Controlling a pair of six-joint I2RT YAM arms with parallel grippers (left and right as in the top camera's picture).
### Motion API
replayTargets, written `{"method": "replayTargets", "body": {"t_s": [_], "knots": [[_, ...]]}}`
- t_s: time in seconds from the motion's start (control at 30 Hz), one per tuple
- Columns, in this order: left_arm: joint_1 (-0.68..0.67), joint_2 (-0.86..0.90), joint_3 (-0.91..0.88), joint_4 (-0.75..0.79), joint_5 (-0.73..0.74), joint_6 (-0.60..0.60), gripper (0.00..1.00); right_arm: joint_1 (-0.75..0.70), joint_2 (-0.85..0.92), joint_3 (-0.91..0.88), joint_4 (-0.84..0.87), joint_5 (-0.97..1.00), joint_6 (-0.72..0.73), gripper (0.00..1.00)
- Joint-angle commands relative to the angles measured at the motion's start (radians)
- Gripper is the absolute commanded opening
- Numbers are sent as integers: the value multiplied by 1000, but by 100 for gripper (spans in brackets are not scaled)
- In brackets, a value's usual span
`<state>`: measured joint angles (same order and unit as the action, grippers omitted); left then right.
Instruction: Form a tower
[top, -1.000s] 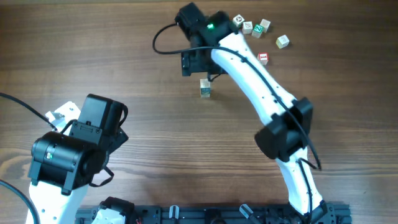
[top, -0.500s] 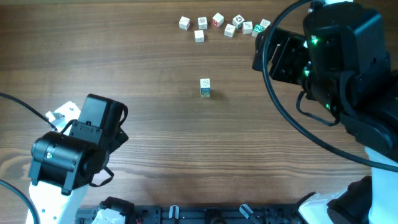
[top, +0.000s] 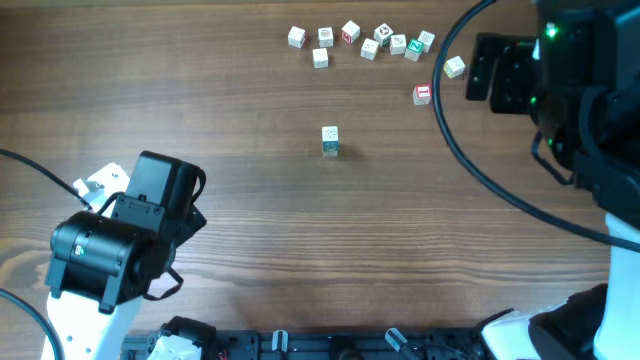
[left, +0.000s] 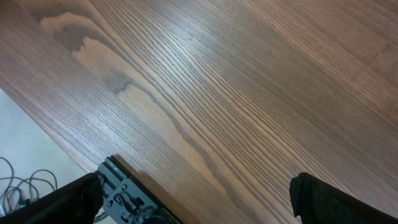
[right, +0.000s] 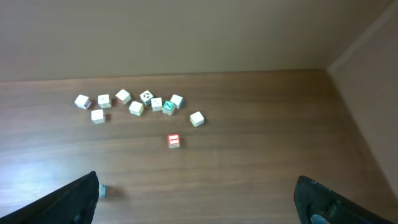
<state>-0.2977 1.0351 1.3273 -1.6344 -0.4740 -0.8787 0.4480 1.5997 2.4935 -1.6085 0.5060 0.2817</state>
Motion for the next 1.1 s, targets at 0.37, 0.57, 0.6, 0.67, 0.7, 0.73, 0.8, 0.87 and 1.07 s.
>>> {"method": "replayTargets", "body": {"t_s": [0.37,0.57,0.6,0.67,0.7,0.73,0.8,0.87,1.07], "knots": [[5,-4,0,0,-2,-19,100,-209,-63,-2,60,-102,-72,100],[5,-4,0,0,-2,-19,100,-286,-156,-2,49,-161,-73,100],[5,-4,0,0,-2,-19,100,-286,-173,-2,36,-180,-72,100],[5,-4,0,0,-2,-19,100,-286,-219,-2,3,-214,-72,100],[5,-4,0,0,-2,-19,100,-286,-238,-2,0,-231,-73,100],[5,-4,0,0,-2,-19,100,-286,-257,-2,1,-246,-72,100],[5,-4,0,0,-2,-19,100,-286,-293,-2,1,-276,-72,100],[5,-4,0,0,-2,-19,100,-287,-332,-2,2,-284,-68,100],[5,-4,0,0,-2,-19,100,-424,-407,-2,1,-408,-69,100]]}}
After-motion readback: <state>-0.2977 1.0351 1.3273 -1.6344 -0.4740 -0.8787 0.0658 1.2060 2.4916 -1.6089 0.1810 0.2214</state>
